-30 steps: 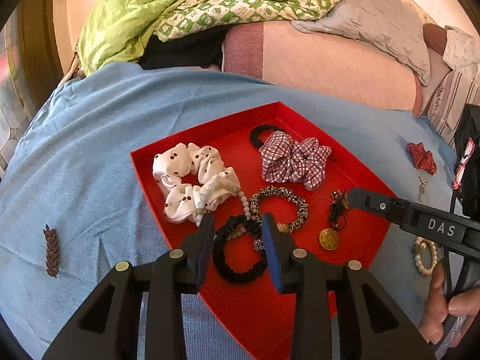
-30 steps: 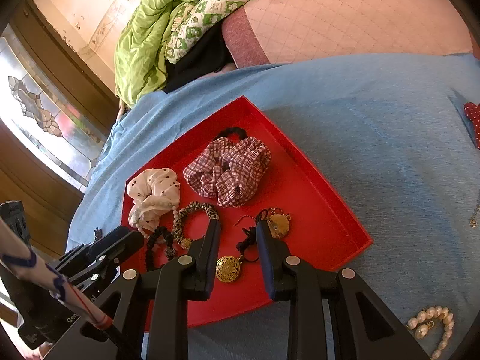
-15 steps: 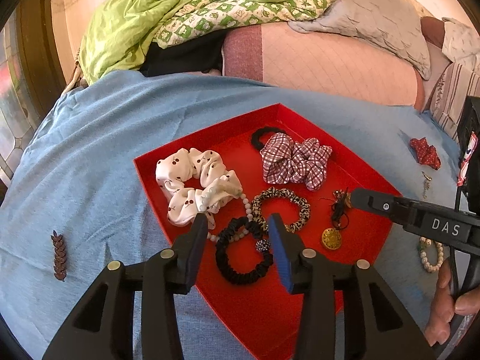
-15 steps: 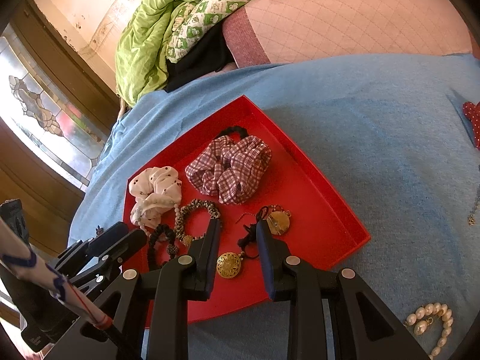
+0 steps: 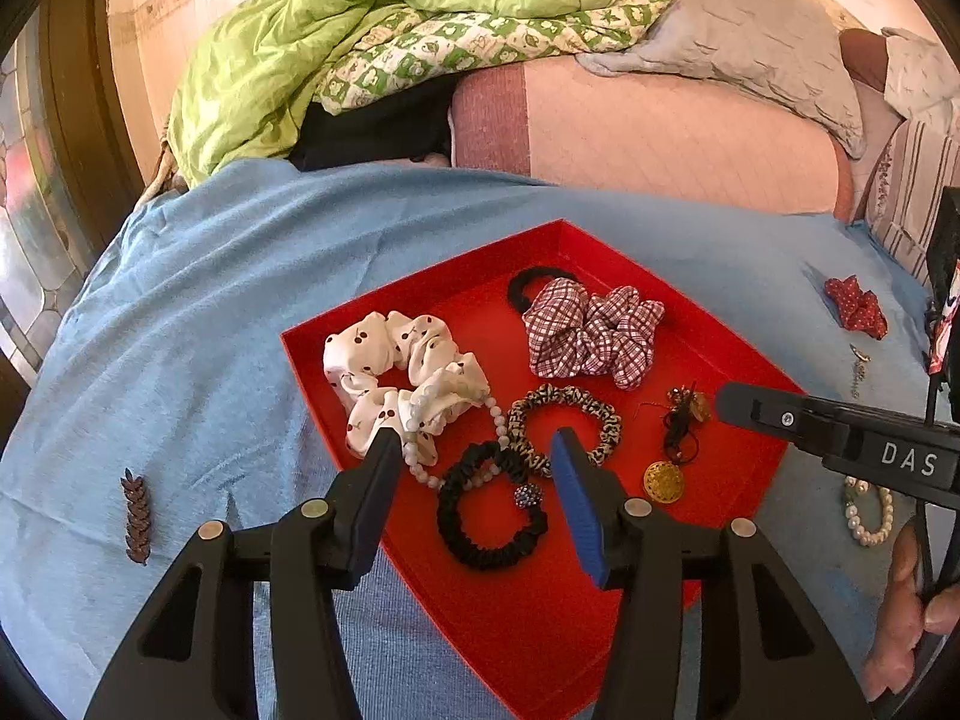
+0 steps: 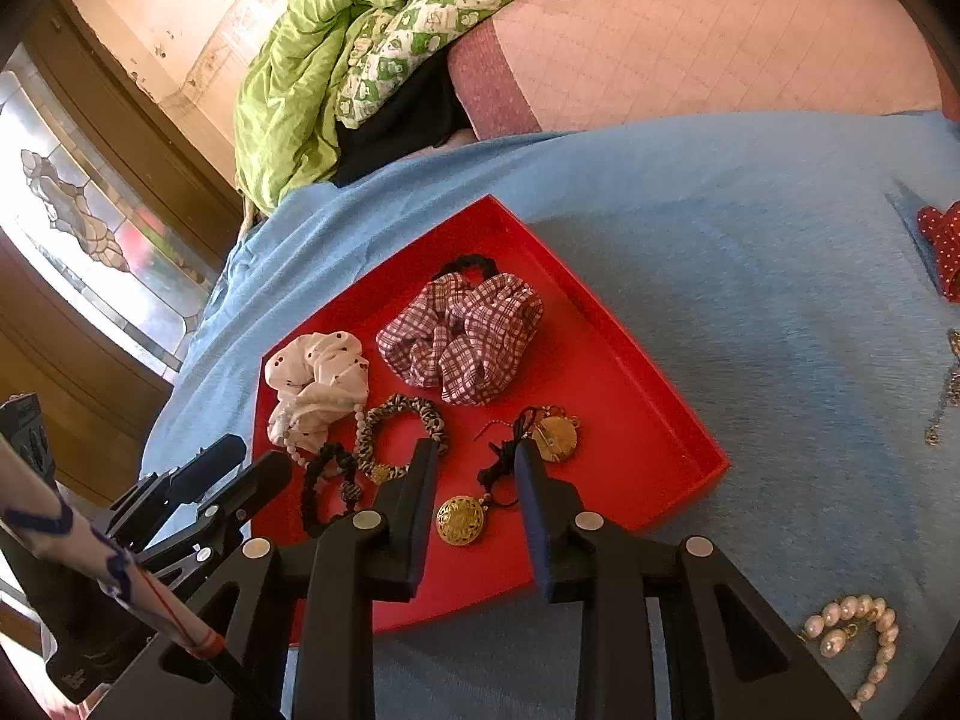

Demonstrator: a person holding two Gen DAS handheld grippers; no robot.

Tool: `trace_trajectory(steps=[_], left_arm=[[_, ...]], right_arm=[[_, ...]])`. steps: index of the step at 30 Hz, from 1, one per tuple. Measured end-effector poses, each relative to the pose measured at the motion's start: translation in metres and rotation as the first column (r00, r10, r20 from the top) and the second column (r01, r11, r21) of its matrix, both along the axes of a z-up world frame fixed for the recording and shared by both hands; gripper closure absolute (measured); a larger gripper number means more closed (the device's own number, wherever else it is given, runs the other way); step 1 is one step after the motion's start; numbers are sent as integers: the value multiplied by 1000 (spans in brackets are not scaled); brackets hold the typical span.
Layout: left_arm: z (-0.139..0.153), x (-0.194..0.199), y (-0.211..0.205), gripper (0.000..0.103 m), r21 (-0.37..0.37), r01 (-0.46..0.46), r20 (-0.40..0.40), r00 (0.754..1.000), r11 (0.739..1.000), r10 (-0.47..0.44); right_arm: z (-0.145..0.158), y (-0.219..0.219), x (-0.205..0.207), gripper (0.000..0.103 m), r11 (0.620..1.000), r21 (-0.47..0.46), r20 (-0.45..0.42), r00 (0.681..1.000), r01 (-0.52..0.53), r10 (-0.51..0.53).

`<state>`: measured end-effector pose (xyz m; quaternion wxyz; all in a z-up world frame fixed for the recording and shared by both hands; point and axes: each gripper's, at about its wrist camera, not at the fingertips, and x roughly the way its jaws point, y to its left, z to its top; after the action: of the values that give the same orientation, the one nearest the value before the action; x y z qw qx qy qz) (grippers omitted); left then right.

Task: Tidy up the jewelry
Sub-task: 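Withdraw both tools from the tray toward the pearl jewelry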

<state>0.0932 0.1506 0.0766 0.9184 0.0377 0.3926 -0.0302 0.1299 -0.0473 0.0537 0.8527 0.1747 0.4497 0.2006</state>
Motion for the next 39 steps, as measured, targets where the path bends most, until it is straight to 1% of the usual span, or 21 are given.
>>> trace_trajectory(steps=[5, 15, 25, 29, 33, 37, 39], left_arm=[[3, -4, -5, 52, 26, 0, 17, 1000, 1000, -1], [9, -13, -15, 51, 41, 13, 50, 999, 999, -15], [18, -27, -33, 51, 68, 44, 98, 994, 997, -50], [21, -35, -43, 51, 60, 62, 114, 991, 996, -68], [22, -46, -57, 51, 61, 88, 124, 988, 994, -95], [22, -57, -71, 51, 51, 130, 117, 984, 990, -135], [19, -64, -79, 51, 16, 163, 90, 982, 987, -164]], right_arm=[[4, -2, -4, 73, 1000, -2, 6, 1000, 0, 0], [14, -7, -16, 73, 1000, -15, 20, 1000, -2, 2], [27, -28, -36, 73, 999, -33, 38, 999, 26, -24], [33, -39, -48, 73, 998, -46, 53, 998, 46, -43], [39, -49, -67, 73, 994, -86, 75, 995, 72, -65], [43, -67, -85, 72, 986, -128, 88, 992, 103, -92], [43, -83, -92, 72, 985, -116, 75, 990, 127, -119]])
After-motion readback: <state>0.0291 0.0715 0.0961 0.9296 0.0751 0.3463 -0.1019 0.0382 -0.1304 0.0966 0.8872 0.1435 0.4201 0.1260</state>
